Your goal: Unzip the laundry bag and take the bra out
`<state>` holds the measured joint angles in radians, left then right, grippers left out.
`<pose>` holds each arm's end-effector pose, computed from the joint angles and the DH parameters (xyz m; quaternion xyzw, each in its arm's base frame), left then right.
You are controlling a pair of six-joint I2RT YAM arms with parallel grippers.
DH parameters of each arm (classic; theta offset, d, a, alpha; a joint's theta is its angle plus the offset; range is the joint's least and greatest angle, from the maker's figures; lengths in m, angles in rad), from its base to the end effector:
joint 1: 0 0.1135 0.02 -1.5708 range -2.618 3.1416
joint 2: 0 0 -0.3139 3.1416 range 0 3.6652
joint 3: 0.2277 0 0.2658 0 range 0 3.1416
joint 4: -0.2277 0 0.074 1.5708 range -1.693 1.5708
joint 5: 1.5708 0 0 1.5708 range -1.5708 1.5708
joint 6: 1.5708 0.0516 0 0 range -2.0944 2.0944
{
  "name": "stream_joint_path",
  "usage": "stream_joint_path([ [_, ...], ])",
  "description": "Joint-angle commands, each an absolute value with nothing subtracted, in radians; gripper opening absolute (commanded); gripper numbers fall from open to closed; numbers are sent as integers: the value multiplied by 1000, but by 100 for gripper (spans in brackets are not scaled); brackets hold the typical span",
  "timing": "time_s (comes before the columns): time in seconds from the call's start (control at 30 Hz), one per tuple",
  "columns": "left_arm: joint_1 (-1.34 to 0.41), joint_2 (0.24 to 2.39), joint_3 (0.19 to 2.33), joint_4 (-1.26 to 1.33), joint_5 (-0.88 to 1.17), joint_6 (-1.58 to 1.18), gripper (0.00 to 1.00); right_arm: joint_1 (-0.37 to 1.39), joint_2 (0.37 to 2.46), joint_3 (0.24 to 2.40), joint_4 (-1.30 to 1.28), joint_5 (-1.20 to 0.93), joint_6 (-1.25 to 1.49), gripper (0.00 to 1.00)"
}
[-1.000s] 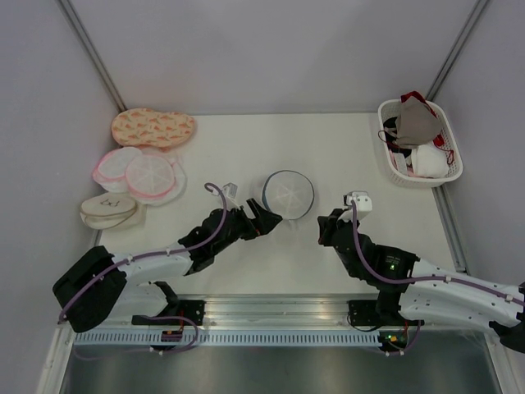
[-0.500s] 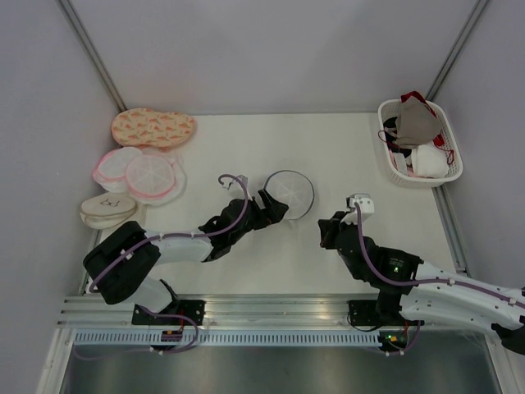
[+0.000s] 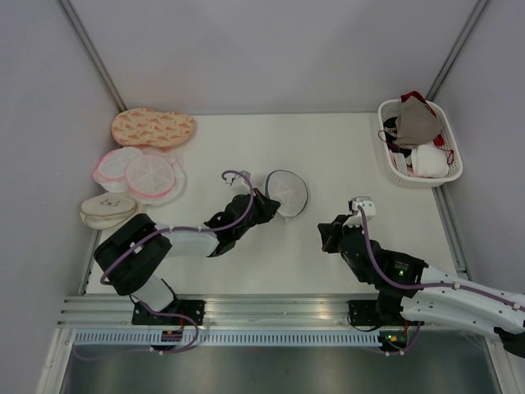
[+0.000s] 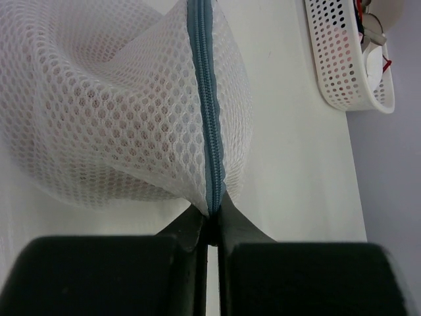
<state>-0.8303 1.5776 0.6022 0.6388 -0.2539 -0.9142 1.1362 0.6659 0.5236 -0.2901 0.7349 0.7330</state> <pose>0.2349 -0.2378 0.2057 -0.1071 0.8052 -0.3732 0.4482 0.0903 0.1124 0.2830 0.0323 0.8090 0.2248 0.5422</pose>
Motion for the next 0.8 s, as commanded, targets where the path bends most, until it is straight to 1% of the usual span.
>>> stream_joint_path([
  [0.0, -827, 1508, 615, 687, -264, -920, 2, 1135, 640, 499, -275, 689, 720, 1],
  [0.1, -825, 1444, 581, 663, -264, -994, 2, 1134, 634, 480, -212, 600, 684, 0],
  [0.13, -825, 1427, 559, 654, -264, -1026, 2, 1135, 635, 470, -192, 566, 657, 5],
  [0.17, -818, 1405, 543, 646, -261, -1064, 2, 1134, 646, 462, -151, 505, 646, 13],
  [0.2, -815, 1387, 526, 644, -244, -1151, 2, 1135, 652, 451, -134, 480, 641, 38],
  [0.27, -805, 1339, 480, 646, -216, -1234, 2, 1135, 667, 437, -82, 434, 626, 49],
  [0.3, -804, 1325, 470, 643, -187, -1300, 2, 1135, 669, 425, -68, 430, 627, 58],
  [0.37, -802, 1286, 448, 612, -163, -1357, 2, 1135, 660, 411, -25, 433, 621, 63],
  [0.43, -799, 1247, 436, 572, -129, -1437, 2, 1135, 649, 396, -8, 437, 617, 65],
  [0.57, -795, 1198, 397, 589, -103, -1531, 2, 1135, 667, 382, 72, 414, 600, 63],
  [0.63, -795, 1180, 390, 583, -92, -1561, 2, 1135, 698, 374, 119, 391, 600, 59],
  [0.67, -795, 1177, 385, 586, -84, -1587, 2, 1135, 710, 373, 133, 388, 601, 54],
  [0.7, -795, 1172, 377, 589, -81, -1597, 2, 1135, 722, 370, 146, 382, 604, 51],
  [0.77, -795, 1163, 370, 594, -75, -1624, 2, 1134, 755, 368, 181, 377, 604, 47],
])
